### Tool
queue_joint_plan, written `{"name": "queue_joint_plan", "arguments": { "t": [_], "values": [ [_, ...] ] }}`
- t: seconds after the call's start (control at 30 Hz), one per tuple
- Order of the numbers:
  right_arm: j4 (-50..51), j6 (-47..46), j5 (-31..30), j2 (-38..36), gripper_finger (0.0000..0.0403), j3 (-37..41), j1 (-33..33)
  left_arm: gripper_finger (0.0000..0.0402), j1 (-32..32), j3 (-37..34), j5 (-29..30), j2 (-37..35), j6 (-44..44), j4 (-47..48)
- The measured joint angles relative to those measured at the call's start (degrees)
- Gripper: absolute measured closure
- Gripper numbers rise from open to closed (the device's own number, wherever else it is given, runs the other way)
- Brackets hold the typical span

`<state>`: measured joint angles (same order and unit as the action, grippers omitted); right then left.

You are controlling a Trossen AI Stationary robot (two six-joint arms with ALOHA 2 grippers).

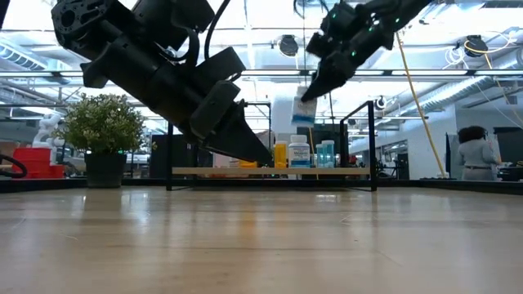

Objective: Pick and place medicine bottles onto shelf by color
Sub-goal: Put the white pill bottle on the shelf aligned with the other white pill bottle

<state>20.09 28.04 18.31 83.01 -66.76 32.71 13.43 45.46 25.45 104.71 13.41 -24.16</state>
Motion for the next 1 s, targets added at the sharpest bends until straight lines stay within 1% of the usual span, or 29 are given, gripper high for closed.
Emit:
{"name": "queue_joint_plan", "arguments": {
  "t": [0.23, 0.57, 0.63, 0.73, 1.0],
  "values": [
    [0.05, 2.78, -0.05, 4.75, 0.0213, 0.0, 0.61, 0.008, 0.09, -0.01, -0.11, -0.02, 0.26, 0.02],
    [-0.16, 2.72, -0.16, 7.13, 0.0213, -0.04, 1.53, 0.008, 0.09, -0.01, -0.13, -0.02, 0.02, 0.02],
    [-0.16, 2.69, -0.67, 8.19, 0.0213, -0.04, 1.62, 0.008, 0.09, -0.03, -0.13, -0.02, 0.02, 0.02],
    [-0.75, 2.18, -3.15, 9.66, 0.0213, -0.04, 1.75, 0.008, 0.09, -0.03, -0.42, -0.04, 0.25, 0.02],
    [-1.88, 2.63, -3.19, 11.59, 0.0213, -0.04, 2.62, 0.008, 0.09, -0.03, -0.5, -0.04, 0.28, 0.04]
  ]
}}
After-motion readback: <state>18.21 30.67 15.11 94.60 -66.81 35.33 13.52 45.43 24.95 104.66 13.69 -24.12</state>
